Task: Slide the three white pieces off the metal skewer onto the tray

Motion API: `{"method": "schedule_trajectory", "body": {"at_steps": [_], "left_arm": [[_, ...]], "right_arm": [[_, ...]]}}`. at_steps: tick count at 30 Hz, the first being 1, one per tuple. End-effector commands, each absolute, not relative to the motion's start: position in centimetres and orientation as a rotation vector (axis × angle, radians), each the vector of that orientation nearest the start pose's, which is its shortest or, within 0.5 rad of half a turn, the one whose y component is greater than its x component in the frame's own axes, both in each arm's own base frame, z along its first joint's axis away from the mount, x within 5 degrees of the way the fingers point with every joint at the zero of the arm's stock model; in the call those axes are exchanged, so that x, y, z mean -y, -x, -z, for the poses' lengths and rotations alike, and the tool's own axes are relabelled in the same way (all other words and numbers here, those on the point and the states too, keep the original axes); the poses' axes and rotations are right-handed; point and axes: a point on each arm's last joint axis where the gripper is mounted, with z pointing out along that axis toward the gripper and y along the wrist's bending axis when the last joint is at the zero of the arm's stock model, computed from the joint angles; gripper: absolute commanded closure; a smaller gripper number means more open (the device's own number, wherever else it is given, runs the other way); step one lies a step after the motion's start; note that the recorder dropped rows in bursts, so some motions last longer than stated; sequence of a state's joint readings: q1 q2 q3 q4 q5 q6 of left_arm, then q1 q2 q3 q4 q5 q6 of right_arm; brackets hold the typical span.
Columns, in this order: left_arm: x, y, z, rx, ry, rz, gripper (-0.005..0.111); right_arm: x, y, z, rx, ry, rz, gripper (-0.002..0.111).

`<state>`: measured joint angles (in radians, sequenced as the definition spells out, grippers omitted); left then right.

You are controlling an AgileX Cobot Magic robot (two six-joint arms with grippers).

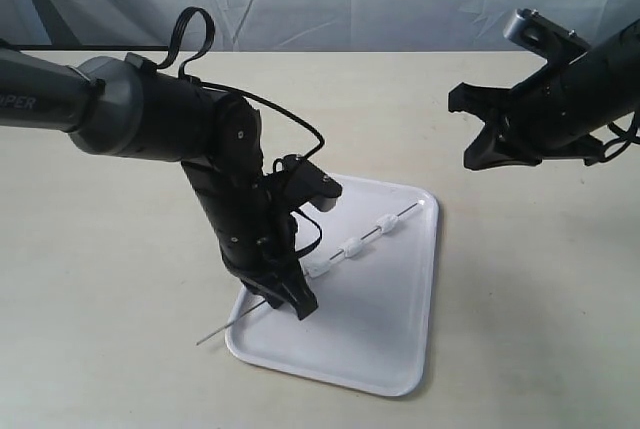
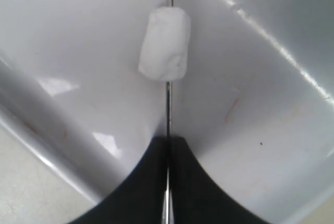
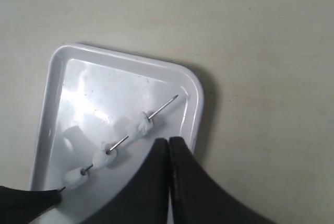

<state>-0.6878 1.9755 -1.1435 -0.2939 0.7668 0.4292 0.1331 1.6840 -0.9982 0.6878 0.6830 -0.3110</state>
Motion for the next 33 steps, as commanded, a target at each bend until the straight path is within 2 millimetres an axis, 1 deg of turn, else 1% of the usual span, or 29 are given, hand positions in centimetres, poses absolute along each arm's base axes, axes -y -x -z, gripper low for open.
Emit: {"method": "schedule_trajectory", "body": {"at_steps": [1, 2, 5, 6, 9, 11, 15, 19, 22, 24, 31, 33], "left_arm": [[23.9, -26.1, -11.8, -2.793, -1.341, 0.340, 0.107], [23.9, -26.1, -11.8, -2.792, -1.338, 0.341, 0.107], [23.9, -26.0, -11.9, -2.797, -1.328, 0.348, 0.107], [24.0, -26.0, -11.9, -2.801, -1.318, 0.359, 0.107], [24.3, -26.1, -12.0, -2.802, -1.269, 0.397, 0.107], [24.6, -26.2, -12.4, -2.785, -1.196, 0.446, 0.107], [25.4, -26.5, -14.1, -2.733, -1.026, 0.570, 0.107], [25.5, -26.7, -15.8, -2.687, -0.955, 0.593, 0.107], [25.4, -26.7, -16.5, -2.668, -0.938, 0.599, 0.107], [25.4, -26.6, -16.7, -2.683, -0.910, 0.603, 0.107], [24.5, -25.5, -15.6, -2.742, -0.906, 0.586, 0.107], [24.2, -25.2, -15.6, -2.747, -0.907, 0.579, 0.107]], "right_arm": [[-8.1, -31.7, -18.8, -2.798, -0.039, -0.691, 0.107], [-8.1, -31.7, -18.5, -2.809, -0.043, -0.694, 0.102], [-8.3, -31.8, -18.1, -2.815, -0.073, -0.717, 0.084], [-8.4, -31.9, -18.1, -2.810, -0.102, -0.743, 0.074], [-8.8, -32.1, -18.4, -2.775, -0.194, -0.831, 0.057], [-9.3, -32.1, -18.6, -2.752, -0.183, -0.887, 0.057], [-10.0, -32.2, -19.2, -2.699, -0.181, -1.015, 0.057], [-10.1, -32.2, -19.3, -2.684, -0.203, -1.043, 0.057], [-10.2, -32.3, -19.4, -2.675, -0.222, -1.063, 0.057], [-10.3, -32.4, -19.5, -2.663, -0.243, -1.083, 0.057], [-10.3, -32.4, -19.6, -2.647, -0.264, -1.100, 0.057], [-10.3, -32.4, -19.6, -2.648, -0.263, -1.103, 0.057]]}}
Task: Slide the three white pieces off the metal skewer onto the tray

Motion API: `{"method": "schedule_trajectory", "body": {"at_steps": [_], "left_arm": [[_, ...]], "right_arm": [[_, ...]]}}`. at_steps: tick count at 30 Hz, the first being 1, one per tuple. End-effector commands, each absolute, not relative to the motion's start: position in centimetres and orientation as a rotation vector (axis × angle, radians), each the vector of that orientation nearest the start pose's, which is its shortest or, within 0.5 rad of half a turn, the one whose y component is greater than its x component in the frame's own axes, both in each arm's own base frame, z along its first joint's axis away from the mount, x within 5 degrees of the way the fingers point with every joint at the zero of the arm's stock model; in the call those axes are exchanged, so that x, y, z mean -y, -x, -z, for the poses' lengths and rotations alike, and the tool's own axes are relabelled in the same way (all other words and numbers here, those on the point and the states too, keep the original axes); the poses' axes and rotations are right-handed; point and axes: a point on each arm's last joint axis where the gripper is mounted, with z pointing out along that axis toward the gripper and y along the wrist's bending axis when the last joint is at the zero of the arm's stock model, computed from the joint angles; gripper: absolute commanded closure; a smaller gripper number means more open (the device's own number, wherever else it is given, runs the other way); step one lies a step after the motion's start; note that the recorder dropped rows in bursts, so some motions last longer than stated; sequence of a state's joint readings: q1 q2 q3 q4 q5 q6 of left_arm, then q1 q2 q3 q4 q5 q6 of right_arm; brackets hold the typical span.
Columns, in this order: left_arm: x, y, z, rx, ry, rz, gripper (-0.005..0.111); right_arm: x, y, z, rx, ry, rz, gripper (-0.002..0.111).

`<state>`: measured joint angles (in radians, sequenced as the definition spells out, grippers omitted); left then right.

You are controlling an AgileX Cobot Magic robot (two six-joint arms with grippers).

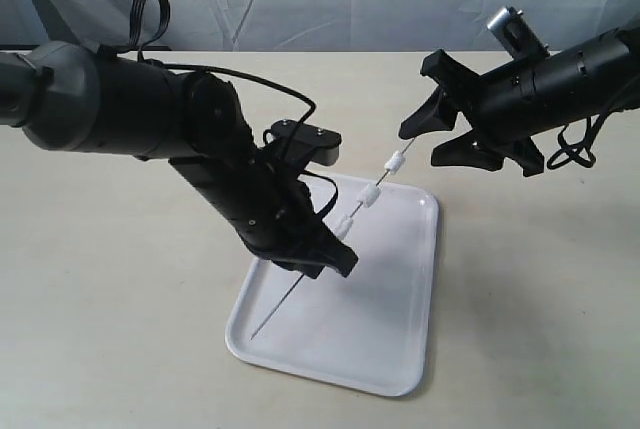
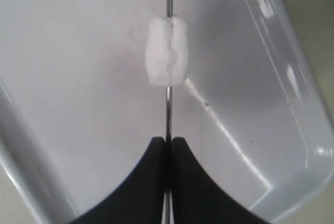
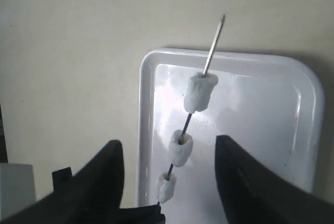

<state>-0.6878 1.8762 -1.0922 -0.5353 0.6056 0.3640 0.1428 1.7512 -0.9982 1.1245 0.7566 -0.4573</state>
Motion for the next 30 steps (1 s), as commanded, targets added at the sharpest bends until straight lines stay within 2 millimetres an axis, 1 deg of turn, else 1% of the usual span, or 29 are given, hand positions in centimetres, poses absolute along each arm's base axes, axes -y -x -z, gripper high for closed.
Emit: {"method": "schedule_trajectory", "body": {"at_steps": [1, 6, 10, 13, 17, 22, 30], "left_arm": [[24.0, -25.0, -15.8, -2.745, -0.909, 0.575, 0.107], [23.4, -24.3, -16.9, -2.726, -0.888, 0.585, 0.107], [23.0, -23.9, -17.2, -2.729, -0.871, 0.580, 0.107], [22.8, -23.7, -17.1, -2.734, -0.855, 0.578, 0.107], [22.7, -23.7, -17.3, -2.734, -0.825, 0.583, 0.107], [22.7, -23.7, -17.4, -2.733, -0.819, 0.588, 0.107], [22.8, -23.5, -17.4, -2.749, -0.796, 0.617, 0.107]], "right_arm": [[-10.5, -32.4, -19.6, -2.649, -0.258, -1.105, 0.057], [-12.4, -32.0, -19.5, -2.649, -0.200, -1.076, 0.057], [-13.9, -31.6, -19.4, -2.647, -0.179, -1.056, 0.057], [-14.6, -31.5, -19.4, -2.650, -0.190, -1.049, 0.057], [-14.8, -31.2, -18.7, -2.660, -0.231, -1.028, 0.057], [-14.3, -30.6, -17.5, -2.673, -0.287, -0.971, 0.057], [-14.2, -30.8, -17.4, -2.644, -0.329, -0.966, 0.057]]}}
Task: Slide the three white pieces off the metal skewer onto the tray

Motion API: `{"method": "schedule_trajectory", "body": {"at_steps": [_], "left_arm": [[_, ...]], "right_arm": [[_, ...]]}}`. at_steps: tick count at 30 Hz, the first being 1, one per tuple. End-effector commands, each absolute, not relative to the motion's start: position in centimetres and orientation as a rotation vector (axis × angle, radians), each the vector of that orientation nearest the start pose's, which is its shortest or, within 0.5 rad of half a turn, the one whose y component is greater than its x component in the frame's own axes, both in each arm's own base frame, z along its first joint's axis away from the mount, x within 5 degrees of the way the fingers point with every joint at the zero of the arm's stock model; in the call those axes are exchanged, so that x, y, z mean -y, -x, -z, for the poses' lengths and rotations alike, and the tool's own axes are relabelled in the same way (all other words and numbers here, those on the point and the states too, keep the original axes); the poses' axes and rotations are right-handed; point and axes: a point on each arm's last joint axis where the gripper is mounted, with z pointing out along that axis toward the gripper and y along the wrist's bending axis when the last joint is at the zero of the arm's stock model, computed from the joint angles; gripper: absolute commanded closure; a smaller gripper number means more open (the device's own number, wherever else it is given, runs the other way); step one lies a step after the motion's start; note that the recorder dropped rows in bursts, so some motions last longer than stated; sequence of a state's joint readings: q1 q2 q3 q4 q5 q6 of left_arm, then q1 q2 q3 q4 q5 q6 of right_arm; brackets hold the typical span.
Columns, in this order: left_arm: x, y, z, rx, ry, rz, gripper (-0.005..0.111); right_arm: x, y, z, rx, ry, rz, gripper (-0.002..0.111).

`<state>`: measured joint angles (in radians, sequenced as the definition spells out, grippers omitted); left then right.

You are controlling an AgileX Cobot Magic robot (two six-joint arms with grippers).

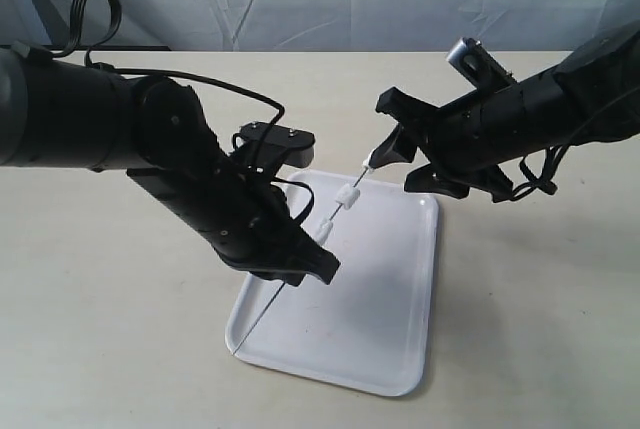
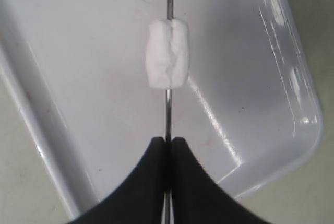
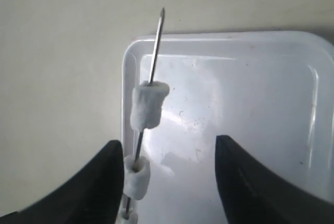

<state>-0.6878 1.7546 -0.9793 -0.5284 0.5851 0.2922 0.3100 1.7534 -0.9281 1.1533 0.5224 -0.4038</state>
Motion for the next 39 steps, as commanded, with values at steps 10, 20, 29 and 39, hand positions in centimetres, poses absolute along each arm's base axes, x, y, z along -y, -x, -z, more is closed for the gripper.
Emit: {"method": "schedule_trajectory", "body": {"at_steps": [10, 20, 29, 39], "left_arm": [[23.8, -22.8, -17.5, -2.730, -0.827, 0.641, 0.107], [23.9, -22.6, -18.5, -2.691, -0.814, 0.660, 0.107], [23.9, -22.7, -18.7, -2.682, -0.808, 0.664, 0.107], [23.6, -22.4, -18.5, -2.703, -0.857, 0.636, 0.107]], "right_arm": [[-14.1, -31.1, -17.5, -2.609, -0.346, -0.963, 0.057], [-14.4, -31.1, -16.0, -2.660, -0.368, -0.981, 0.057], [-15.6, -31.1, -15.7, -2.637, -0.357, -1.045, 0.058], [-15.7, -31.1, -15.8, -2.628, -0.362, -1.059, 0.074]]}}
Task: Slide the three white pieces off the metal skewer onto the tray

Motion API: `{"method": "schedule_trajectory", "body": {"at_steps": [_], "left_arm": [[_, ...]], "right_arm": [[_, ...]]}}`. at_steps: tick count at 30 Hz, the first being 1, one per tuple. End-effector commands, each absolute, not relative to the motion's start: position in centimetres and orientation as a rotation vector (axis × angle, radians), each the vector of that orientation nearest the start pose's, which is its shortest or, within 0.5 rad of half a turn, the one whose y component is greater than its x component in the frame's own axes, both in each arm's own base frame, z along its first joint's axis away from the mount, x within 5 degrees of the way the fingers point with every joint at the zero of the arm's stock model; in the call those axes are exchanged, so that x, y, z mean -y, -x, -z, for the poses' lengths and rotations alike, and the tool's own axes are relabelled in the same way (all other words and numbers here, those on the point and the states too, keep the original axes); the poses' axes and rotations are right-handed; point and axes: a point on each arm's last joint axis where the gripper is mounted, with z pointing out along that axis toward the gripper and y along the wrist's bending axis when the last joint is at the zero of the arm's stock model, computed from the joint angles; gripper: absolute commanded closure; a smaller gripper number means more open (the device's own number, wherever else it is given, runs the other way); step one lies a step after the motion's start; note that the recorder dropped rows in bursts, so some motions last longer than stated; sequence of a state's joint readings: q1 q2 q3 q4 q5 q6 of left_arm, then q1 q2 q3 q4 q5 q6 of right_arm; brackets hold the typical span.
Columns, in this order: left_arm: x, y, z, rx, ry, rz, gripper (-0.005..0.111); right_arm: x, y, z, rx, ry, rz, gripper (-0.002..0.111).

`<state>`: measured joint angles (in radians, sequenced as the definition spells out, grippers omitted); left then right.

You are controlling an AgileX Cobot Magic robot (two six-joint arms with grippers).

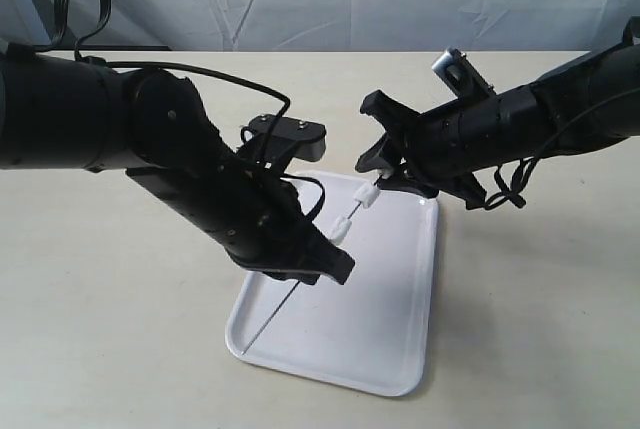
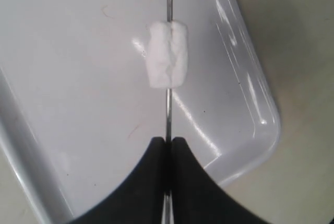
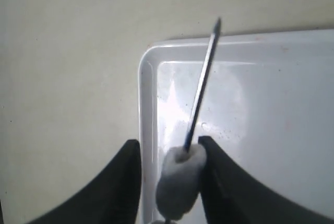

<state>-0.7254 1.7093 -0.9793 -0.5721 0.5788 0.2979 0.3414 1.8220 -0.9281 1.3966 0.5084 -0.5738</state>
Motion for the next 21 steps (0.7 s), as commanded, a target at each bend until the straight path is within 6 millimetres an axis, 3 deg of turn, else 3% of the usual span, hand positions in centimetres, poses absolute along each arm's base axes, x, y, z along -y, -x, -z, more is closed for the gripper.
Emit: {"method": "schedule_trajectory", "body": {"at_steps": [1, 3, 9, 21], "left_arm": [[23.6, -22.3, -18.4, -2.708, -0.859, 0.633, 0.107], [23.3, -22.1, -17.9, -2.716, -0.852, 0.622, 0.107], [23.1, -22.1, -17.5, -2.709, -0.833, 0.609, 0.107], [22.9, -21.6, -17.3, -2.749, -0.865, 0.607, 0.107]], "right_arm": [[-15.7, -31.1, -15.8, -2.628, -0.361, -1.059, 0.074], [-15.7, -31.1, -15.8, -2.628, -0.361, -1.059, 0.078], [-15.7, -31.1, -15.8, -2.628, -0.361, -1.059, 0.109], [-15.5, -31.3, -15.7, -2.618, -0.371, -1.030, 0.109]]}}
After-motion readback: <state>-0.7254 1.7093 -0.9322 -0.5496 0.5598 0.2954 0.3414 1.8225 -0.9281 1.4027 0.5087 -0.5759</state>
